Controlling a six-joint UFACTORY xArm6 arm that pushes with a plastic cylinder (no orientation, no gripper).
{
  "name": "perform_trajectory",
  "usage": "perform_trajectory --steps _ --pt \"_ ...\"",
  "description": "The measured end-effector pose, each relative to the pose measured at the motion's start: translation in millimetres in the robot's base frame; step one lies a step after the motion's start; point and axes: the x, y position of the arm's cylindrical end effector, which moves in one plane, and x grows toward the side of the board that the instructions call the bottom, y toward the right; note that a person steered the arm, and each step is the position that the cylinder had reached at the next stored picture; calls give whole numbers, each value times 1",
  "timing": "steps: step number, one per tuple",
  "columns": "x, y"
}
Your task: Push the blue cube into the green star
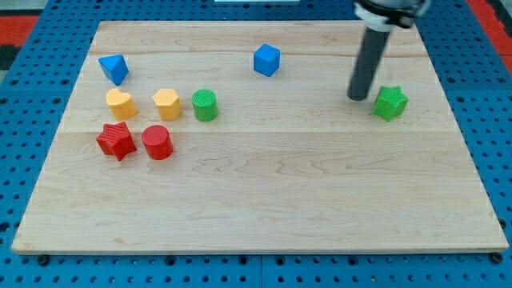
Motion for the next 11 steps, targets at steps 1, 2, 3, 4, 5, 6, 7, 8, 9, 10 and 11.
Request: perform_trajectory --steps 1,2,3,4,5,6,7,8,9,10,11 --pt "-43 22" --pt "-76 -44" --pt "-104 -112" --pt "-102 -169" --pt "-65 -157" --pt "-50 -127" --pt "-61 -110" --pt "-88 -110" --pt "-97 -81" --pt "-72 -36" --pt "-50 -3"
